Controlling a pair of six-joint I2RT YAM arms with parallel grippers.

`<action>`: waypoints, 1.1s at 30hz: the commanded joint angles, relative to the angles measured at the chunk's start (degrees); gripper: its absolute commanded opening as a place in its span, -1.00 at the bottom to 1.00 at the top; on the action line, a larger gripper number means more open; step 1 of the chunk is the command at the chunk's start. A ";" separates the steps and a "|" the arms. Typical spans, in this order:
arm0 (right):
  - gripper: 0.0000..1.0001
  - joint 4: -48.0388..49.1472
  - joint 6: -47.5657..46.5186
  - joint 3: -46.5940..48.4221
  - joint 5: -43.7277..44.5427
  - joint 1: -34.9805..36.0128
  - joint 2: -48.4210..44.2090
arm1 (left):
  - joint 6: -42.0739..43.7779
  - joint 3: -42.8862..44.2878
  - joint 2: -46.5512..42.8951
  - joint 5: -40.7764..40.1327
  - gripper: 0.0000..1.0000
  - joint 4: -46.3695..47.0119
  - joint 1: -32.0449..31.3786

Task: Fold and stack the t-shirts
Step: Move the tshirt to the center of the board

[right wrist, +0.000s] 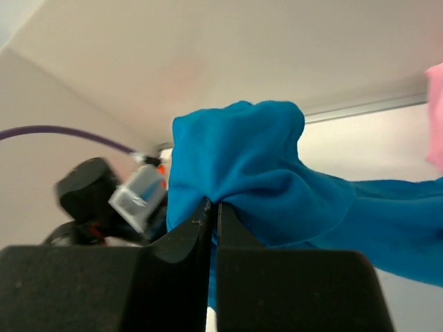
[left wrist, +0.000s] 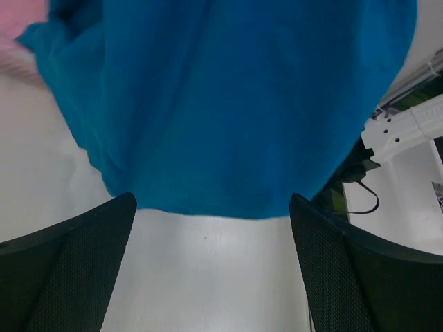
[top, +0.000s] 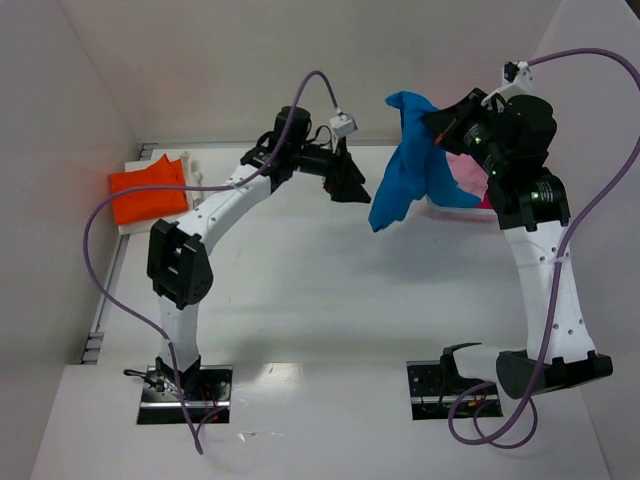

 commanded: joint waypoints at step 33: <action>-1.00 4.95 -0.37 -3.95 5.13 -0.08 -4.05 | -6.93 -21.29 -34.04 -31.87 -1.00 7.26 4.94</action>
